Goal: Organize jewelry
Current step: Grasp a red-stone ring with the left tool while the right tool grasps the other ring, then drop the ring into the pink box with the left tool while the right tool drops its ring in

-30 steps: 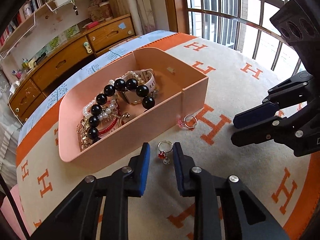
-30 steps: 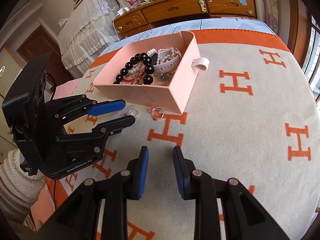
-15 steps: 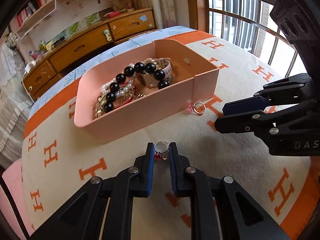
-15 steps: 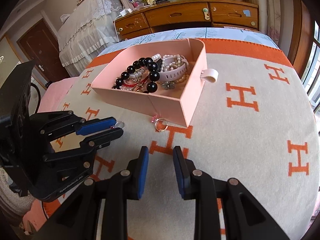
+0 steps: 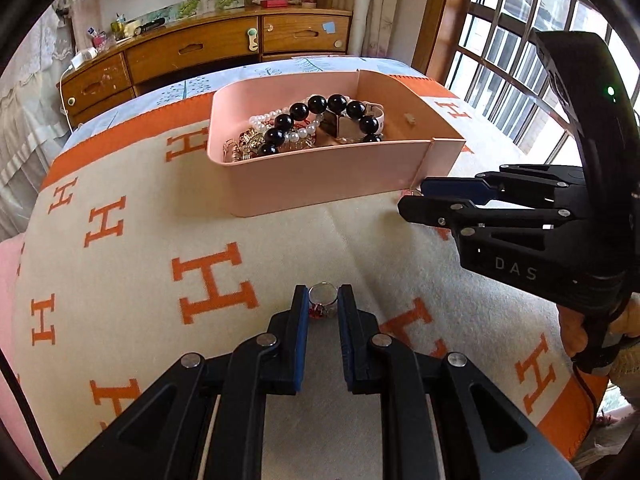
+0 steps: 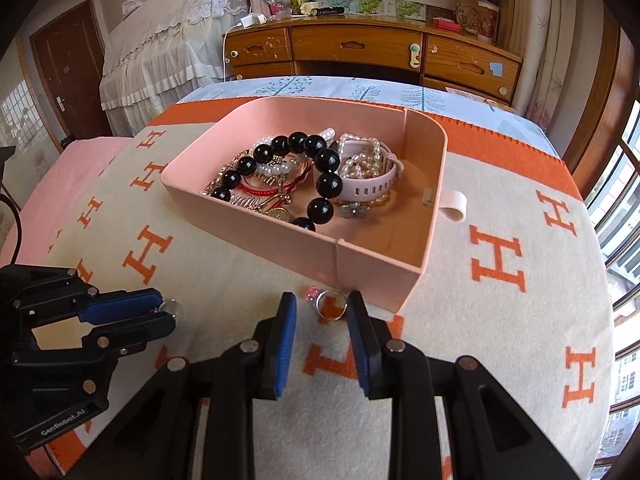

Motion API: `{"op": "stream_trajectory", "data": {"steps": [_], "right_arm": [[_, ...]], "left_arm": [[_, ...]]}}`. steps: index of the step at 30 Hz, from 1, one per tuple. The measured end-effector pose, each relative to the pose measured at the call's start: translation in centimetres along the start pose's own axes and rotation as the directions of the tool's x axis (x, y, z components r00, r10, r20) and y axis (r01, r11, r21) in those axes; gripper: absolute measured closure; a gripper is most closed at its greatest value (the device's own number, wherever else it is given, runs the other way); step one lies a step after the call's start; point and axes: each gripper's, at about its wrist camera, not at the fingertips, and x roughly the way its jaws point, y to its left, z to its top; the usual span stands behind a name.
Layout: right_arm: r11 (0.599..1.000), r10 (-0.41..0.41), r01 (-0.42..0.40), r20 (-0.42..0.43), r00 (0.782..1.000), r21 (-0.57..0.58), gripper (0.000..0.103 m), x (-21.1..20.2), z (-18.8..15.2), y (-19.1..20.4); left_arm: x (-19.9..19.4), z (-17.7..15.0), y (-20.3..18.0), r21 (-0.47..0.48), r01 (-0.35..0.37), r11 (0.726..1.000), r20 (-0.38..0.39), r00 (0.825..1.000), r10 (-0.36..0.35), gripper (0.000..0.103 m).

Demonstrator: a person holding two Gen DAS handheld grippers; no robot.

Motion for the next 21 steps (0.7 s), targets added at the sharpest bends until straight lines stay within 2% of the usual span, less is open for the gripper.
{"op": "stream_trajectory", "data": {"steps": [3,5,10,16,21], "right_arm": [[0.999,-0.039,0.039,0.010,0.999,-0.035,0.077,0.1,0.0,0.9],[0.999,-0.029,0.030,0.009,1.000,-0.037,0.081,0.1,0.0,1.0],[0.998,-0.031,0.032,0.015,0.999,-0.048,0.082,-0.2,-0.2,1.3],[0.999,0.009,-0.009,0.015,1.000,-0.044,0.082,-1.7,-1.0,1.7],[0.998,0.069,-0.068,0.072,0.995,-0.008,0.081,-5.0,-0.7,1.2]], "left_arm": [[-0.2,-0.3,0.1,-0.005,0.013,1.000,0.006,1.000,-0.013,0.091],[-0.4,-0.6,0.0,-0.006,0.019,1.000,0.007,1.000,-0.019,0.091],[-1.3,-0.9,0.1,-0.005,0.023,1.000,0.019,1.000,-0.023,0.091],[-3.2,-0.4,-0.2,0.005,0.017,1.000,0.043,0.999,-0.017,0.091],[-5.7,1.8,-1.2,0.038,-0.001,0.999,0.097,0.995,-0.002,0.091]]}}
